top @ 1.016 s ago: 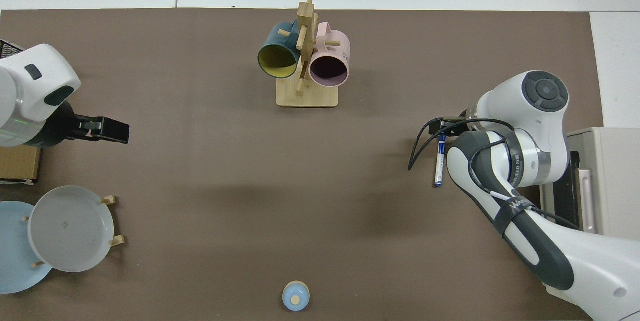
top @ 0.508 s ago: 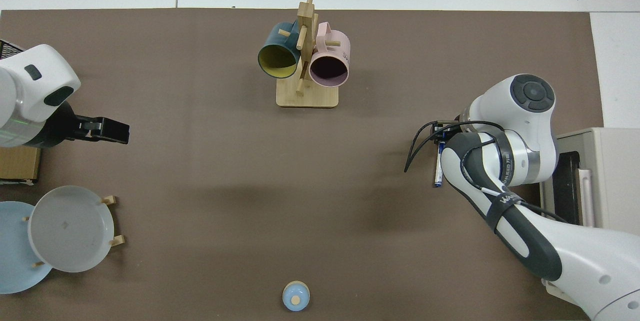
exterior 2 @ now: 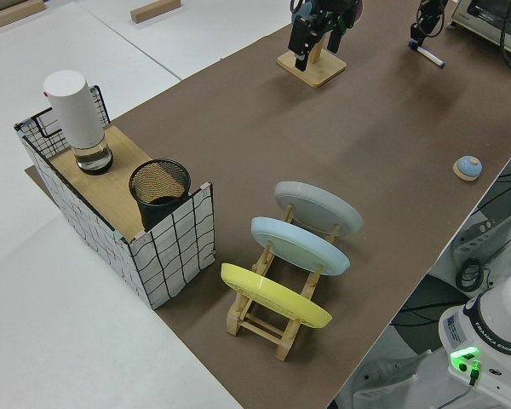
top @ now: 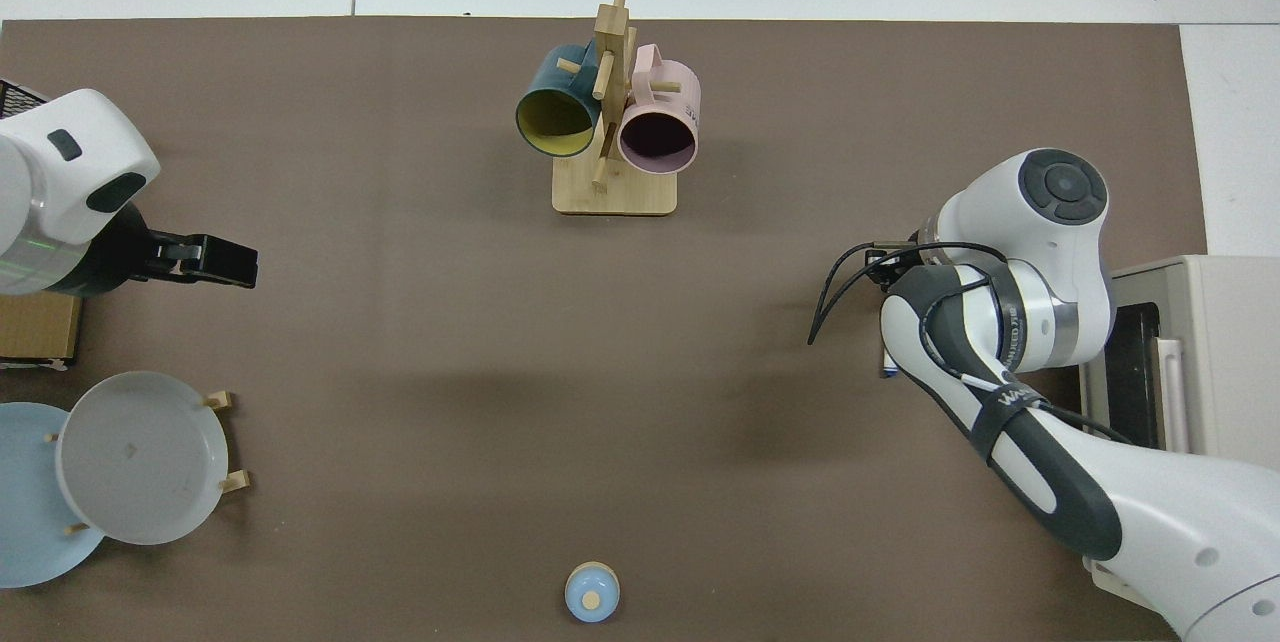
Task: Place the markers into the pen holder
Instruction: 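Close the right gripper around the marker, then carry the marker centerward with the right gripper while the left gripper approaches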
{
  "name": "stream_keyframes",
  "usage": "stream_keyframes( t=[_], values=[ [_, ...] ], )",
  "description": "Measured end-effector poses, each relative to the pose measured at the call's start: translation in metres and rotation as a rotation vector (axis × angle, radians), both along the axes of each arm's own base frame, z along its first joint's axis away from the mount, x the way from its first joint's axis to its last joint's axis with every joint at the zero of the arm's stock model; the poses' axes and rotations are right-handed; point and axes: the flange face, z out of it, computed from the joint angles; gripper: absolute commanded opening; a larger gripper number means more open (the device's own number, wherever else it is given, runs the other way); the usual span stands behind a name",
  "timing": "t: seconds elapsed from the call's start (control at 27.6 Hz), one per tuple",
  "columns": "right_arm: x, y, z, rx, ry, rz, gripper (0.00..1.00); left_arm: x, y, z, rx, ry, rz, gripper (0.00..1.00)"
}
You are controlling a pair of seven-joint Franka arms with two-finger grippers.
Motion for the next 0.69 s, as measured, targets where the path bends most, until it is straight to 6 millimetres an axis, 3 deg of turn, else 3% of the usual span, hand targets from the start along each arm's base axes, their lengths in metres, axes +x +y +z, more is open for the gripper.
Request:
stream_keyframes(
  t=[0.44,0.69],
  values=[
    [0.003,0.004,0.005,0.002,-0.008,-0.003,0.0,0.0,0.001,0.0,0.0,0.0,0.002,1.0],
    [0.012,0.026,0.044,0.0,-0.01,-0.052,0.0,0.001,-0.007,0.008,-0.002,-0.026,-0.011,1.0]
  ],
)
